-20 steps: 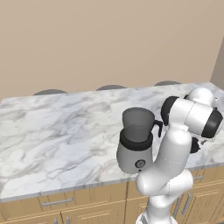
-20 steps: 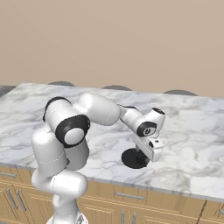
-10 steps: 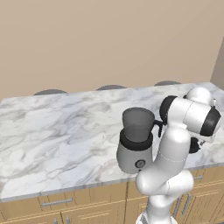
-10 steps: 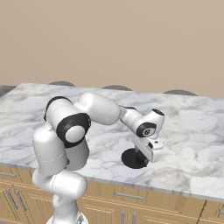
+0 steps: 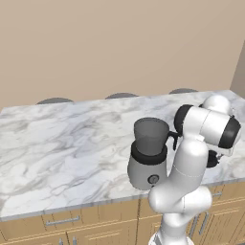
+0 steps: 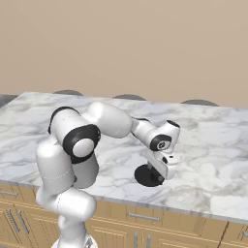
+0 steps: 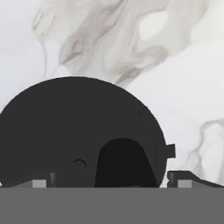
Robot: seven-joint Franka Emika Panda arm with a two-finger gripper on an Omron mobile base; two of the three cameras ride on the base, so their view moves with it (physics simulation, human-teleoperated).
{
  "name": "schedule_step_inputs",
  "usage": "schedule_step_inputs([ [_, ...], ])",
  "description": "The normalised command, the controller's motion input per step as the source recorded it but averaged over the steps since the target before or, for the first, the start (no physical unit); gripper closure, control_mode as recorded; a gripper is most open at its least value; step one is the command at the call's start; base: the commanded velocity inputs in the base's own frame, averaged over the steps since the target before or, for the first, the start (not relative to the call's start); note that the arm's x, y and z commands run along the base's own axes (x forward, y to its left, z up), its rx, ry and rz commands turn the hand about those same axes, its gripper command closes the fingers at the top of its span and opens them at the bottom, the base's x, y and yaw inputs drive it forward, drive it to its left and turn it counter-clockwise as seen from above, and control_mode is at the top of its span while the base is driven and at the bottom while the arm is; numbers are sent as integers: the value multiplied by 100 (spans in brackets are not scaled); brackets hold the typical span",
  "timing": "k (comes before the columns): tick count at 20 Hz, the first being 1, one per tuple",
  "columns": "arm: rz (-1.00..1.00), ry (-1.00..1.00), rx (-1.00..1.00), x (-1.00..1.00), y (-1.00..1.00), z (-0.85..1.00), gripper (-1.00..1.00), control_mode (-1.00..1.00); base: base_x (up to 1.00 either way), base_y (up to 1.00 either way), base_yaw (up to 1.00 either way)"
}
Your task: Close the lid blender by securely placing the lid on top.
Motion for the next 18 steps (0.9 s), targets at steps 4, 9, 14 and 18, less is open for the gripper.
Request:
schedule_step_inputs([
  [4,0,1,0,0,1,-14,100,-100,0,0,0],
  [9,0,0,0,0,2,-8,100,-100,0,0,0],
  [14,0,0,0,-2,0,1,100,-100,0,0,0],
  [18,-1,-7,0,-18,0,49,100,-100,0,0,0],
])
